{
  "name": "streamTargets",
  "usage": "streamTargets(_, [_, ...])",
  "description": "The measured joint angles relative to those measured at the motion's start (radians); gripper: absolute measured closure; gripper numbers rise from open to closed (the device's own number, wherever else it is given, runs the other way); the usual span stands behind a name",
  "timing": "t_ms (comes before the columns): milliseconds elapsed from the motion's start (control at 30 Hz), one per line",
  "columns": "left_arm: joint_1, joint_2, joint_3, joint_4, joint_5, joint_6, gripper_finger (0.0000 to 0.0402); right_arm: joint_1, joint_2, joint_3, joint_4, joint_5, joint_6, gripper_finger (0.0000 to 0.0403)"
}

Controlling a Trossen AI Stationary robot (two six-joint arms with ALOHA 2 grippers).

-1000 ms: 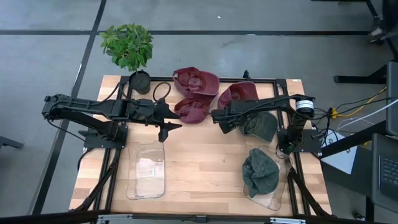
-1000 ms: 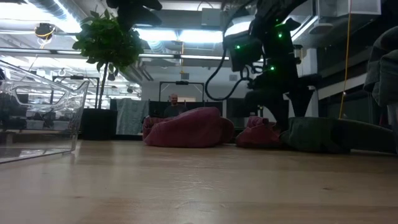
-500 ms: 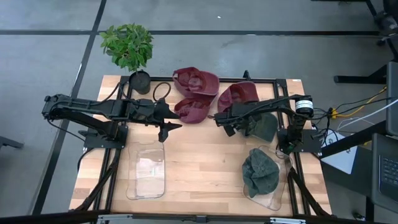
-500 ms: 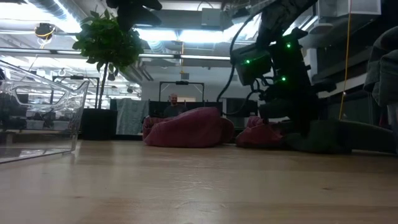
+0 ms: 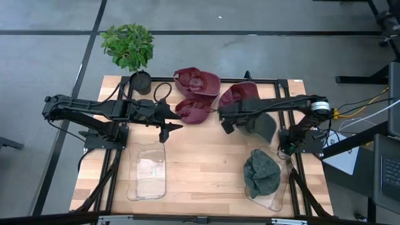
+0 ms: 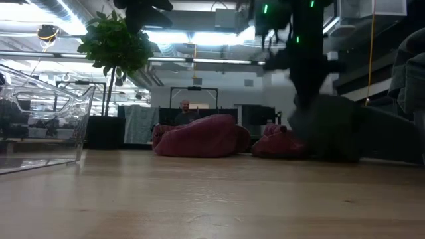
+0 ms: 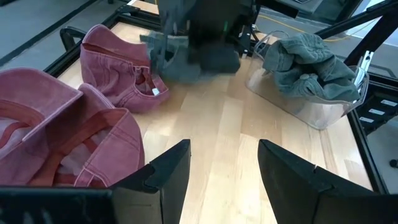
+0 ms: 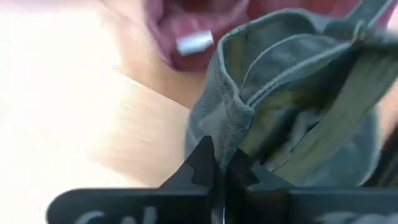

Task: Pick & Place hat
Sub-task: Put the gray cap into the right transparent bin

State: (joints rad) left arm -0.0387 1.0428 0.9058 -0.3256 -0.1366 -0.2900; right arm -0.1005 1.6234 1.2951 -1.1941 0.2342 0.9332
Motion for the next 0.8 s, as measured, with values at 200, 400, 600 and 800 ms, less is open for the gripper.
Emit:
streamTargets(200, [0.0, 0.0, 0.0, 0.008, 0.0, 0.061, 0.0219, 0.0, -0.176, 0.062, -0.001, 0.025, -0.025, 0.0395])
streamTargets(400, [0.0, 0.0, 0.0, 0.069, 0.0, 0.243, 0.0219, 0.0, -0.324, 0.111, 0.089, 0.009, -0.08, 0.0398])
streamTargets(600, [-0.006, 0.0, 0.0, 0.232, -0.003, 0.591, 0.0219, 0.0, -0.378, 0.153, 0.28, -0.066, -0.173, 0.0398])
streamTargets(800, [-0.021, 0.0, 0.008, 0.347, -0.122, 0.72, 0.0211, 0.0, -0.378, 0.167, 0.475, -0.113, -0.219, 0.0398])
